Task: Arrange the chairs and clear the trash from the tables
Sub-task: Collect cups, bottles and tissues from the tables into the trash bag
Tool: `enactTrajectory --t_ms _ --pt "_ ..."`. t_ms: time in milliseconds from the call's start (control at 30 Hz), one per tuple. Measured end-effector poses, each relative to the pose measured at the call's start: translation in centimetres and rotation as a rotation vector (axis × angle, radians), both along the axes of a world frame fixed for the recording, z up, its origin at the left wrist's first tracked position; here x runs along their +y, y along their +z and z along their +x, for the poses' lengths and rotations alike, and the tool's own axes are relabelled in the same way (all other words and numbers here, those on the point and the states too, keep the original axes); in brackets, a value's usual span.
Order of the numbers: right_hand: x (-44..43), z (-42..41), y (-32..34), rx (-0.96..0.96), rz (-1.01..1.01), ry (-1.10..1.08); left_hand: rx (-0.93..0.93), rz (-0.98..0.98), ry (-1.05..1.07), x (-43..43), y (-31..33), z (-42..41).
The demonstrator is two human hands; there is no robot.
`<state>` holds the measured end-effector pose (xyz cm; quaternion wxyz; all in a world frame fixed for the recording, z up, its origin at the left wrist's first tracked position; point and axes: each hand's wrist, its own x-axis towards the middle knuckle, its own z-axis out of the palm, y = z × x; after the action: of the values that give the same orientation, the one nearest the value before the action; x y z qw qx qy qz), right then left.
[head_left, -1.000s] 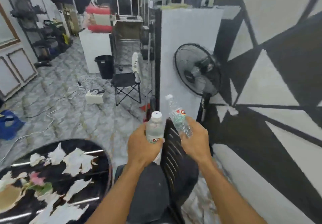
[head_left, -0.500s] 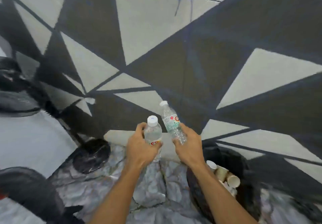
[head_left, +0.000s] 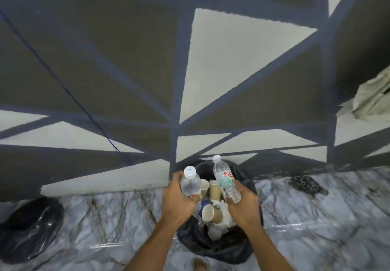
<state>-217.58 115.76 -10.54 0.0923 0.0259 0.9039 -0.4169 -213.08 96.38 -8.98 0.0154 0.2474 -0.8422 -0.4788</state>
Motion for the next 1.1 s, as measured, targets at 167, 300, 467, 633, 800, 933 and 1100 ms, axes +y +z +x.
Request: enactTrajectory --t_ms 167,300,467,633,800,933,1100 --pt "1.8 -3.0 -2.9 -0.152 0.107 -0.001 -0.083 -0.06 0.026 0.9 -2.5 -4.6" --pt "2.3 -4.6 -5.1 -0.266 0.158 0.012 -0.133 -0.059 0.027 1.0 -3.6 -6.4" --pt "1.0 -6.2 -5.9 -0.331 0.173 0.001 -0.204 -0.096 -0.045 1.3 -4.1 -6.5" --pt "-0.6 -8.5 -6.5 -0.29 0.202 0.074 -0.244 -0.075 -0.076 1.4 -4.4 -6.7" --pt "-0.8 -9.7 -6.8 -0.215 0.287 0.054 -0.244 -0.044 -0.052 0.6 -4.6 -5.6" --pt "-1.2 -7.7 -7.2 -0.194 0.199 0.056 -0.234 -0.029 -0.021 -0.3 -4.1 -3.6" --pt "-5.6 -4.1 -5.2 -0.209 0.141 0.24 -0.226 -0.03 0.022 -2.7 -2.9 0.2"
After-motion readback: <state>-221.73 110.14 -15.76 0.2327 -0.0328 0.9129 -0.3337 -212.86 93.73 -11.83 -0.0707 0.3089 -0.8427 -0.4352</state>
